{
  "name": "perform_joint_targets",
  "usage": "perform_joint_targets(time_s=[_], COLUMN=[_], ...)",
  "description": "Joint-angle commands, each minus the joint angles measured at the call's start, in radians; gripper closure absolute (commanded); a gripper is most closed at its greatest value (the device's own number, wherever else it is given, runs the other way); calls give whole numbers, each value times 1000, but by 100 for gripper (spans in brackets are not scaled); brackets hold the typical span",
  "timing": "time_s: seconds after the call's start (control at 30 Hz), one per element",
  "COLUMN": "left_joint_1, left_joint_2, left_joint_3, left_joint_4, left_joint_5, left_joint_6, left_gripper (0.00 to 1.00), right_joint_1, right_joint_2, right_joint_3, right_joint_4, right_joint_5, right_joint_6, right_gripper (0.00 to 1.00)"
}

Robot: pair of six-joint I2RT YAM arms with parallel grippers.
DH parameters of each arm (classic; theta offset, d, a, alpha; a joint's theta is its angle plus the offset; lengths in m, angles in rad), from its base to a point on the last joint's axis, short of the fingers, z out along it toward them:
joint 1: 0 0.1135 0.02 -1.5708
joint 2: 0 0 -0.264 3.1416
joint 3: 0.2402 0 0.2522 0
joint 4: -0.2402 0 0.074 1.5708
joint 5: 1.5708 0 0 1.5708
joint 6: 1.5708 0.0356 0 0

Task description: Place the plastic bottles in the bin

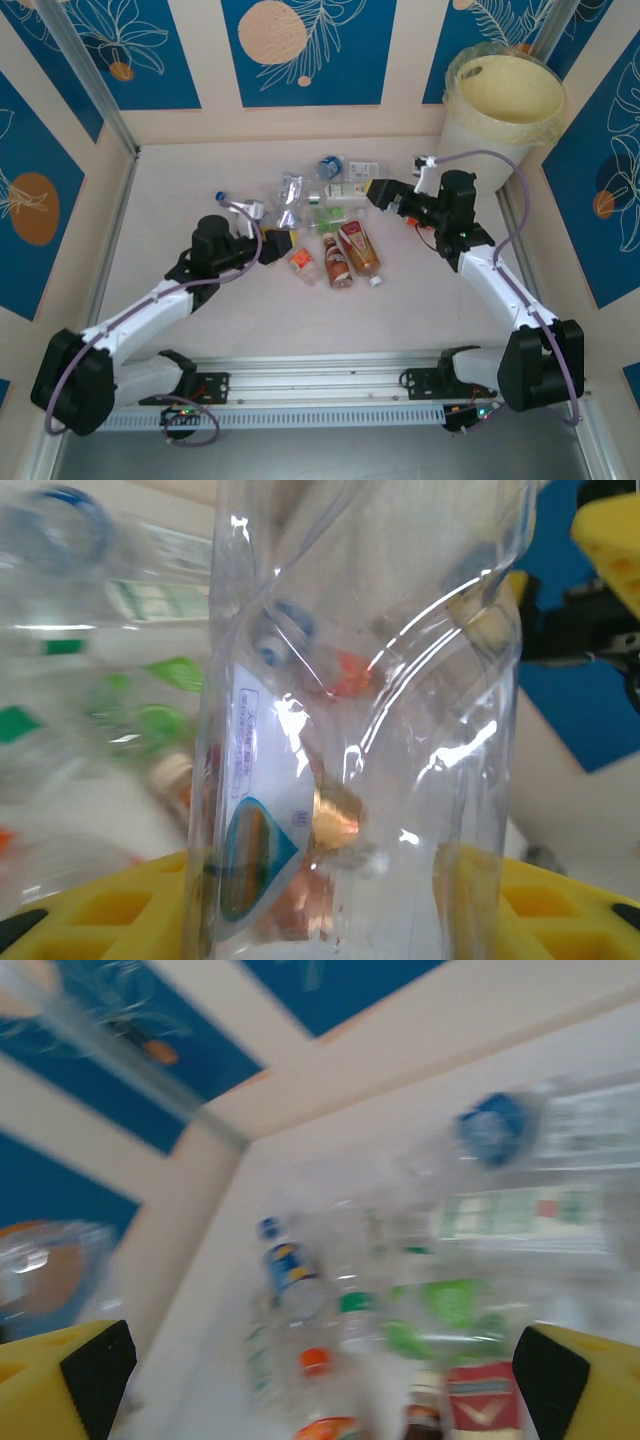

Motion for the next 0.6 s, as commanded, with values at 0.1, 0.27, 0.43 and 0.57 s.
perform_joint_targets(time_s=[0.1, 0.27, 0.43, 0.57], left_joint_1=[-27, -65, -94, -100], left_joint_2=[70, 114, 160, 168], left_joint_3=[93, 142, 172, 173], left_joint_4=[234, 220, 204, 190], left_joint_5=[298, 349, 351, 326], left_joint_6=[-57, -36, -27, -14], left_gripper=[61, 62, 61, 61], right_joint_1=[143, 217, 235, 234], right_joint_2=[11, 98, 161, 166], right_joint_3=[100, 146, 160, 151], right_joint_4=[-27, 32, 211, 224], right_joint_5=[-197, -190, -325, -302], right_joint_6=[-101, -62, 22, 12], right_gripper=[1, 1, 0, 15])
